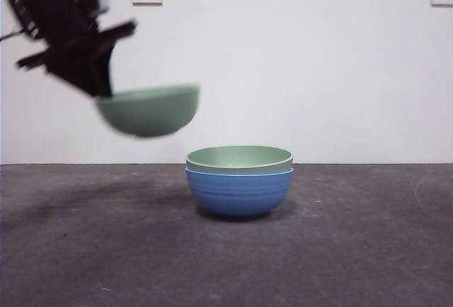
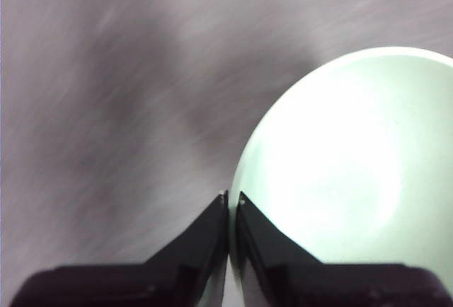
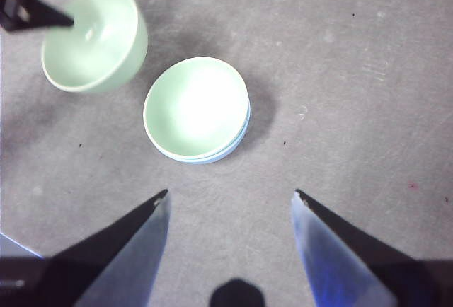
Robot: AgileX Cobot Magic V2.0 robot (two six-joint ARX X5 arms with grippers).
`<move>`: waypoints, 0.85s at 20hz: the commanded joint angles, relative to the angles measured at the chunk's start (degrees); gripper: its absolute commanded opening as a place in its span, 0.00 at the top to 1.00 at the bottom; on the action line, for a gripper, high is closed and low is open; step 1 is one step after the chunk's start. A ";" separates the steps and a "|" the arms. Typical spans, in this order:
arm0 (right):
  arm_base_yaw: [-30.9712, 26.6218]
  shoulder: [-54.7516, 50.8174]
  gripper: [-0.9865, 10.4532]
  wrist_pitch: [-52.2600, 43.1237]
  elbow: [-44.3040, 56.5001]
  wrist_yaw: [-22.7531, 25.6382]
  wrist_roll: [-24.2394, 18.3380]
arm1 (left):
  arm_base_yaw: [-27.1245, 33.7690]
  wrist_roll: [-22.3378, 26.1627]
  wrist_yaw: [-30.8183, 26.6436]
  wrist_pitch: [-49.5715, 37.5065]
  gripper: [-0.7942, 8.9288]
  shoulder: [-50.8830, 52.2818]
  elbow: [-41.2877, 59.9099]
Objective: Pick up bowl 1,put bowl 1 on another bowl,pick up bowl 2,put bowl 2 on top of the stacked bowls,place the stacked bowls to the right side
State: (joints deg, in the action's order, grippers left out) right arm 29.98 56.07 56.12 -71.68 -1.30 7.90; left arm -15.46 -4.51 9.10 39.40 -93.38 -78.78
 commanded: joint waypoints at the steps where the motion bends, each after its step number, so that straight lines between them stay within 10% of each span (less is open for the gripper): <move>1: 0.04 0.15 0.66 -0.15 0.09 0.17 -0.46 | -4.07 1.29 -0.26 0.74 0.93 -0.44 -3.21; 17: 0.04 0.15 0.66 1.62 0.09 0.15 -0.48 | -15.72 -0.04 -5.79 1.03 0.93 -19.32 -12.46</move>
State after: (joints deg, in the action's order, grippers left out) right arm 29.98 56.14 57.91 -71.68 -1.30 7.90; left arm -30.98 -4.43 4.19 40.03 -111.96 -91.11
